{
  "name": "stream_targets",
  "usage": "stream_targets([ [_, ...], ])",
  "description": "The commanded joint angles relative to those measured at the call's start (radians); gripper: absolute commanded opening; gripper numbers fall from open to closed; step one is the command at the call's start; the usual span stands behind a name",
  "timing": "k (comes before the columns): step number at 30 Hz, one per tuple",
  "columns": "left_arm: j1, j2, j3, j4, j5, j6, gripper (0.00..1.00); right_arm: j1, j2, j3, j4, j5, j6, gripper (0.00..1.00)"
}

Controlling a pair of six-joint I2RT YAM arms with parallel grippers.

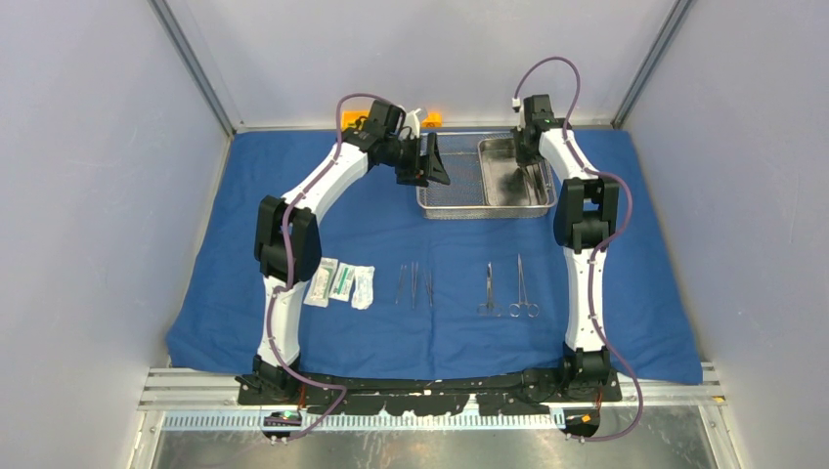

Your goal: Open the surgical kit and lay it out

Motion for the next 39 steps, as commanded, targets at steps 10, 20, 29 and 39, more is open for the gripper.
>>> stream_targets([
  [10,0.009,-0.001,0.03,0.016,0.026,-0.008,0.72,0.005,0.012,0.009,-0.029,-0.03,-0.012,0.15],
  [20,0.01,-0.004,0.039,0.008,0.01,0.01,0.73,0.005,0.014,0.012,-0.035,-0.044,-0.002,0.05],
  [29,0.011,-0.001,0.11,-0.061,-0.078,0.083,0.8,0.006,-0.063,0.055,-0.035,-0.09,0.022,0.0],
  [39,0.011,-0.077,0.069,0.0,-0.161,0.065,0.89,0.088,-0.307,-0.104,0.049,-0.013,0.081,0.0],
])
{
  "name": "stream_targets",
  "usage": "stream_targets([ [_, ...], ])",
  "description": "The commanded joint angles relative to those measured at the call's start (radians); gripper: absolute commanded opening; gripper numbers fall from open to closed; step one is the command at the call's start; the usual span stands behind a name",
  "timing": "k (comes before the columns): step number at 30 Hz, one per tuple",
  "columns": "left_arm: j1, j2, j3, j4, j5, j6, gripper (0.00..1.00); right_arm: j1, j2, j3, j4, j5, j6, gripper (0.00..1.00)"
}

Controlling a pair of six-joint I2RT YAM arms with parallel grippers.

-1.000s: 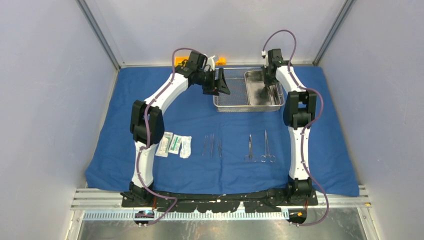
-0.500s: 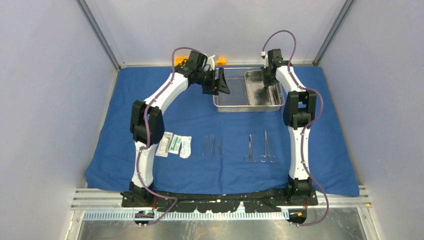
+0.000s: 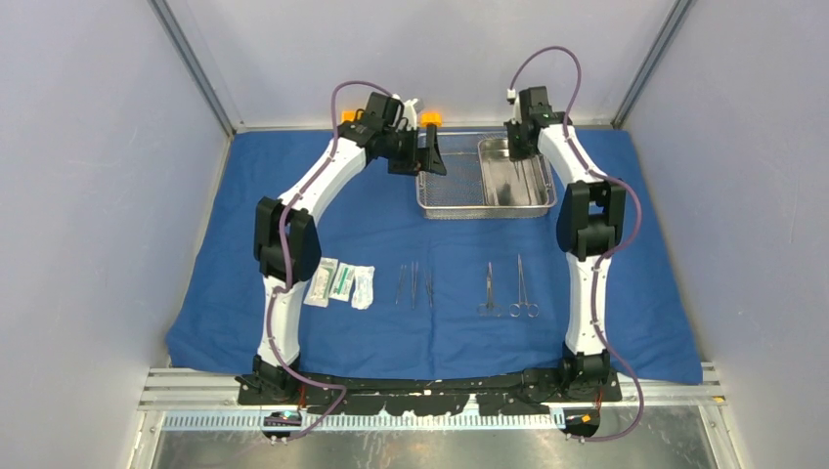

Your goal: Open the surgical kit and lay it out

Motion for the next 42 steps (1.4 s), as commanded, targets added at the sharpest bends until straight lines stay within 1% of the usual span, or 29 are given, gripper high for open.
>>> stream_targets([
  [1,0.007,-0.083,-0.005,0.044,-0.041,-0.003,0.89,0.071,-0.231,-0.06,0.078,0.069,0.037,0.0],
  [4,0.007,-0.105,-0.018,0.064,-0.048,-0.028,0.87,0.111,-0.314,-0.127,0.092,0.105,0.051,0.0],
  [6,0.006,-0.119,-0.04,0.091,-0.047,-0.064,0.85,0.138,-0.374,-0.185,0.102,0.107,0.091,0.0],
  [14,-0.006,-0.106,-0.064,0.154,0.009,-0.252,0.81,0.262,-0.605,-0.438,0.172,0.065,0.206,0.0],
  [18,-0.006,-0.117,-0.125,0.227,0.007,-0.351,0.8,0.298,-0.667,-0.523,0.195,0.035,0.227,0.0],
  [21,-0.006,-0.119,-0.171,0.295,0.016,-0.433,0.79,0.315,-0.688,-0.557,0.208,0.02,0.235,0.0],
  [25,-0.011,-0.097,-0.19,0.347,0.06,-0.514,0.76,0.329,-0.703,-0.59,0.221,0.02,0.237,0.0],
  [26,-0.01,-0.092,-0.196,0.365,0.074,-0.538,0.75,0.329,-0.704,-0.595,0.223,-0.005,0.238,0.0],
  [29,-0.011,-0.081,-0.223,0.429,0.111,-0.594,0.71,0.333,-0.703,-0.611,0.231,-0.017,0.239,0.0],
  [32,-0.011,-0.076,-0.239,0.467,0.126,-0.608,0.69,0.335,-0.696,-0.619,0.239,-0.024,0.24,0.0],
  [35,-0.012,-0.067,-0.237,0.464,0.12,-0.608,0.67,0.336,-0.69,-0.616,0.243,-0.042,0.246,0.0],
  [40,-0.016,-0.03,-0.203,0.45,0.107,-0.587,0.63,0.341,-0.683,-0.611,0.242,-0.082,0.26,0.0],
  [42,-0.021,-0.008,-0.177,0.448,0.113,-0.574,0.59,0.344,-0.68,-0.613,0.242,-0.083,0.26,0.0],
])
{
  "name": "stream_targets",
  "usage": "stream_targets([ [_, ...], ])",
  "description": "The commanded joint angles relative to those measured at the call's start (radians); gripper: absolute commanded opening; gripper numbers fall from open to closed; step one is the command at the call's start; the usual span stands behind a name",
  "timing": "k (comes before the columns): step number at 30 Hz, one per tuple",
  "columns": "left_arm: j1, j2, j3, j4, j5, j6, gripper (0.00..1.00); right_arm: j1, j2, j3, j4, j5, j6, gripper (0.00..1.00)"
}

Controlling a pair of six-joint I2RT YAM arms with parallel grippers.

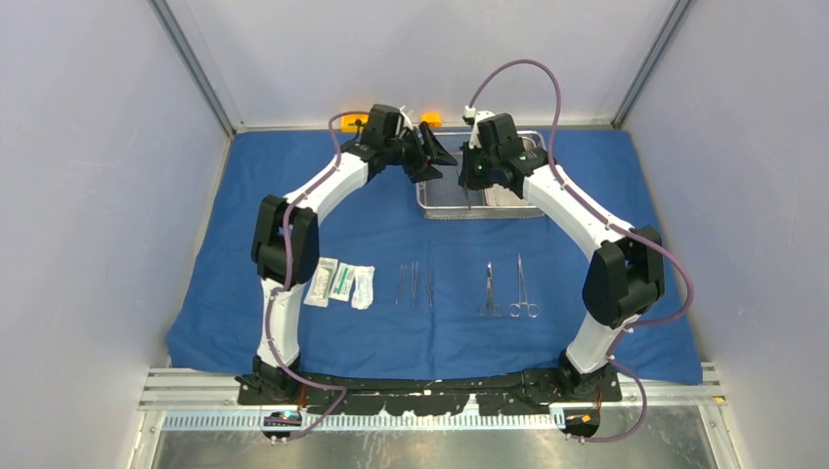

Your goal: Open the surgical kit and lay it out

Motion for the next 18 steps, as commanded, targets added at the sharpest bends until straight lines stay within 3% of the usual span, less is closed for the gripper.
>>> stream_targets([
  [1,-0.013,0.045,0.07,0.046,0.035,0.014,0.58,0.012,-0.039,0.013,0.052,-0.031,0.019,0.0],
  [7,-0.023,0.065,0.088,0.056,0.046,0.011,0.51,0.013,-0.035,0.01,0.052,-0.03,0.018,0.0],
  [18,-0.028,0.063,0.099,0.079,0.069,0.022,0.27,0.013,-0.028,-0.001,0.054,-0.024,0.014,0.0],
])
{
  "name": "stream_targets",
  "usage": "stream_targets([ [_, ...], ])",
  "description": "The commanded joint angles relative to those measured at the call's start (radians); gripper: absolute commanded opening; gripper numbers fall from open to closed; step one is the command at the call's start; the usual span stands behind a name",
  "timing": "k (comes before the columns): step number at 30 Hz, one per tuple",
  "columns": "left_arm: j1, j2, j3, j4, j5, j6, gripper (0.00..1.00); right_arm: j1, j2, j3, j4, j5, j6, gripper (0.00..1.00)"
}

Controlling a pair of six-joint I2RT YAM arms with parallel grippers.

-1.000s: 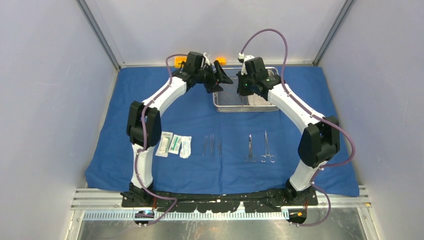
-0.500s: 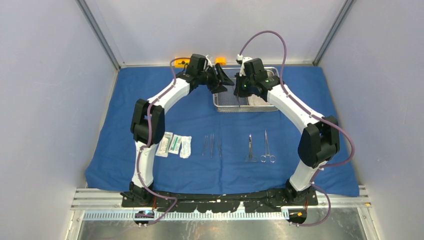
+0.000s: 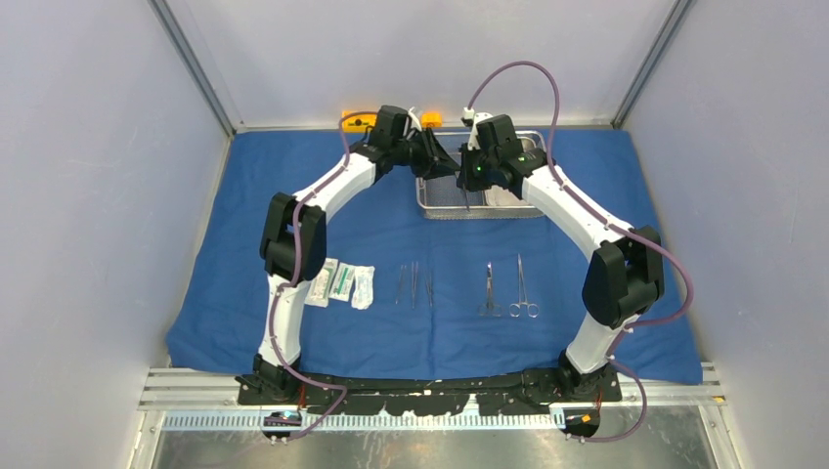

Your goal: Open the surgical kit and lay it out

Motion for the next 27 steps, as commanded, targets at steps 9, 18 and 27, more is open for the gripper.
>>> stream_targets([
  [9,-0.006,-0.008,0.033,0.06,0.047,0.035,0.04,0.01,-0.041,0.004,0.047,-0.015,-0.01,0.0],
  [18,-0.005,-0.083,-0.048,0.083,0.074,0.133,0.0,0.01,-0.096,0.022,-0.079,-0.122,-0.124,0.37],
  [27,-0.024,-0.247,-0.376,0.278,0.174,0.142,0.0,-0.009,-0.25,0.011,-0.169,-0.231,-0.228,0.53],
])
